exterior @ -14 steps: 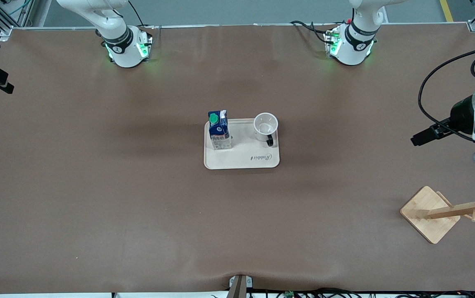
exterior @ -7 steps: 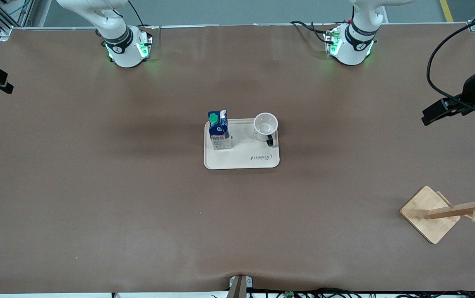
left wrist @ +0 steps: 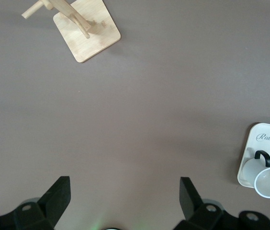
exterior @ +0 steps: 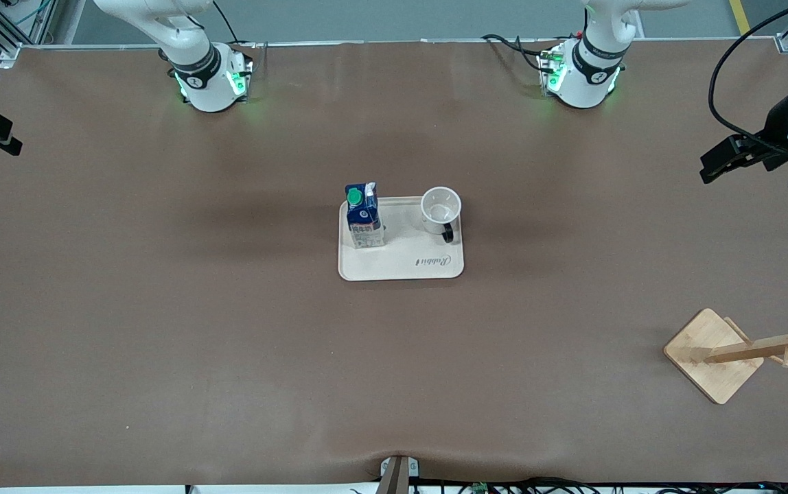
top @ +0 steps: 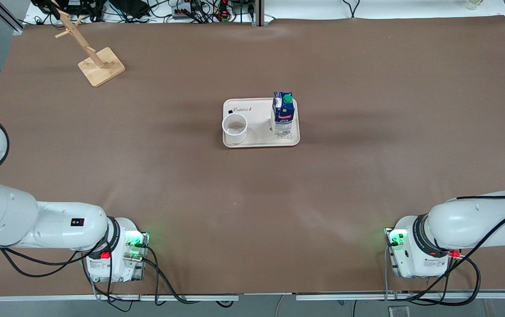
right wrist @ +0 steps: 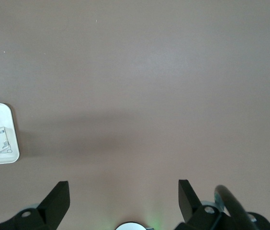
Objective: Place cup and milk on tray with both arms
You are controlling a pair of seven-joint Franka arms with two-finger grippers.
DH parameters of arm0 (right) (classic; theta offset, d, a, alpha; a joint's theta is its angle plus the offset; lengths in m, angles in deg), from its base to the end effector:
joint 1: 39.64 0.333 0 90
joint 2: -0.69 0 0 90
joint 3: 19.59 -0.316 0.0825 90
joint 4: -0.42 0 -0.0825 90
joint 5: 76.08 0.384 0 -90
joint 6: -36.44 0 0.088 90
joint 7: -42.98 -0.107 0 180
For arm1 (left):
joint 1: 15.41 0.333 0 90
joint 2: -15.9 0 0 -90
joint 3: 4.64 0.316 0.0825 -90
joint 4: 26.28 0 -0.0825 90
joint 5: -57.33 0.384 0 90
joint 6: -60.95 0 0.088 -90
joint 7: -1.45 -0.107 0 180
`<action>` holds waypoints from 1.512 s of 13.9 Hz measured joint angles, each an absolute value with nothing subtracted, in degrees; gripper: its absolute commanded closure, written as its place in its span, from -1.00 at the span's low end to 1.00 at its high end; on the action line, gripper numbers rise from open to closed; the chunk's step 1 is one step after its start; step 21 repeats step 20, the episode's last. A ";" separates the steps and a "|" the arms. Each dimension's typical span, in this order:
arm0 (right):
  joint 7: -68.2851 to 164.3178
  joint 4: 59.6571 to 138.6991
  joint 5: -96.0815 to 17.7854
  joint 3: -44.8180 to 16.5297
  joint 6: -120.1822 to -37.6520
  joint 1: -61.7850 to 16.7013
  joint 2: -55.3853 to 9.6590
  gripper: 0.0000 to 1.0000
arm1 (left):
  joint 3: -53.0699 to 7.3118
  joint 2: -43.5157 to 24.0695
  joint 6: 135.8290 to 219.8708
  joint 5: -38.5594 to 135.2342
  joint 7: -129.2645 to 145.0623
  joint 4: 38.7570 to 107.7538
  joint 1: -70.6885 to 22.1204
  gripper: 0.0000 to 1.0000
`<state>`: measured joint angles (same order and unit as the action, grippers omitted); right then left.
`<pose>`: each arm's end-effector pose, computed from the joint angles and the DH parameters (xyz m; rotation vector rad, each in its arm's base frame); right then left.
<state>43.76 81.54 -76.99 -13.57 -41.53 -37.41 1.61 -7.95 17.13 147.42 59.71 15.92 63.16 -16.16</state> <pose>0.5243 -0.0373 0.6866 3.1274 -0.0868 -0.0619 0.5406 -0.0341 0.6356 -3.0813 -0.2837 0.0358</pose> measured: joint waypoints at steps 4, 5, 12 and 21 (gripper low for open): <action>43.77 81.54 -76.99 -13.57 -41.53 -37.41 1.61 -1.00 | -8.08 18.07 147.23 57.38 15.52 63.22 -15.62 -1.00; 43.77 81.54 -76.99 -13.57 -41.53 -37.41 1.60 -1.00 | -8.58 18.26 146.83 57.34 15.52 63.23 -15.67 -1.00; 43.77 81.54 -76.99 -13.57 -41.53 -37.41 1.59 -1.00 | -11.19 18.44 146.46 57.34 15.93 63.19 -15.84 -1.00; 43.77 81.54 -76.99 -13.53 -41.53 -37.41 1.58 -1.00 | -10.76 17.40 146.48 57.34 15.90 62.75 -15.36 -1.00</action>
